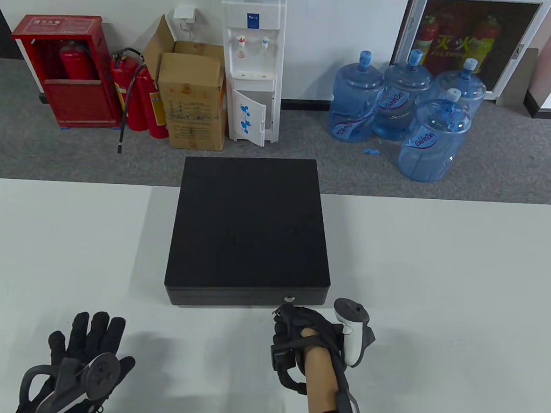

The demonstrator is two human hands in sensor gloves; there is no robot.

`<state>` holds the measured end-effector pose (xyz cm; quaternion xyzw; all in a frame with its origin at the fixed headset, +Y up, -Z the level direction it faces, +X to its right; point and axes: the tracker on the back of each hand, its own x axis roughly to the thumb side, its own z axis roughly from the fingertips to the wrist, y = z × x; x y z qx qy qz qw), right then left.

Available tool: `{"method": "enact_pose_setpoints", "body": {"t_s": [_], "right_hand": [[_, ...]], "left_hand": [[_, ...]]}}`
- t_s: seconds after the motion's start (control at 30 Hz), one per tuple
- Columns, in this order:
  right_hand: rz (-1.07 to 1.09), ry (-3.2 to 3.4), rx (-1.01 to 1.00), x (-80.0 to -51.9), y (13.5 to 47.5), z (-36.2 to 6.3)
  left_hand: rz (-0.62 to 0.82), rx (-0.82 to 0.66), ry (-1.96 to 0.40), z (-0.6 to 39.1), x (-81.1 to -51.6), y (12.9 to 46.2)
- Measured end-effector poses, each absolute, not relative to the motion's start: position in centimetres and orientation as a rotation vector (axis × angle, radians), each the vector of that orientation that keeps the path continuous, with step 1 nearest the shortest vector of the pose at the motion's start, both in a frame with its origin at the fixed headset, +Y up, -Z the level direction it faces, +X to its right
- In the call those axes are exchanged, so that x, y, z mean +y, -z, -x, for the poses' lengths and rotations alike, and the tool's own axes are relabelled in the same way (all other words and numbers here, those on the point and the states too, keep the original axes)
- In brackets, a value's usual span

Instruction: Close cash drawer

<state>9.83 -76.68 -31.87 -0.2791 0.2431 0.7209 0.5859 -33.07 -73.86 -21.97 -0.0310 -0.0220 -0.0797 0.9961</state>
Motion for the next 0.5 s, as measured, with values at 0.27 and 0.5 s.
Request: {"method": "enact_pose_setpoints", "body": {"t_s": [0.27,0.5], "right_hand": [[0.624,-1.847,0.277,-73.6,30.1,-12.6],[0.588,-1.835,0.113,-72.4,29.3,-15.7]], "left_hand": [[0.051,-0.034,0.146,33.4,-73.6,21.9],[0.05,-0.032,0.156,33.4,-73.6,21.9]]}}
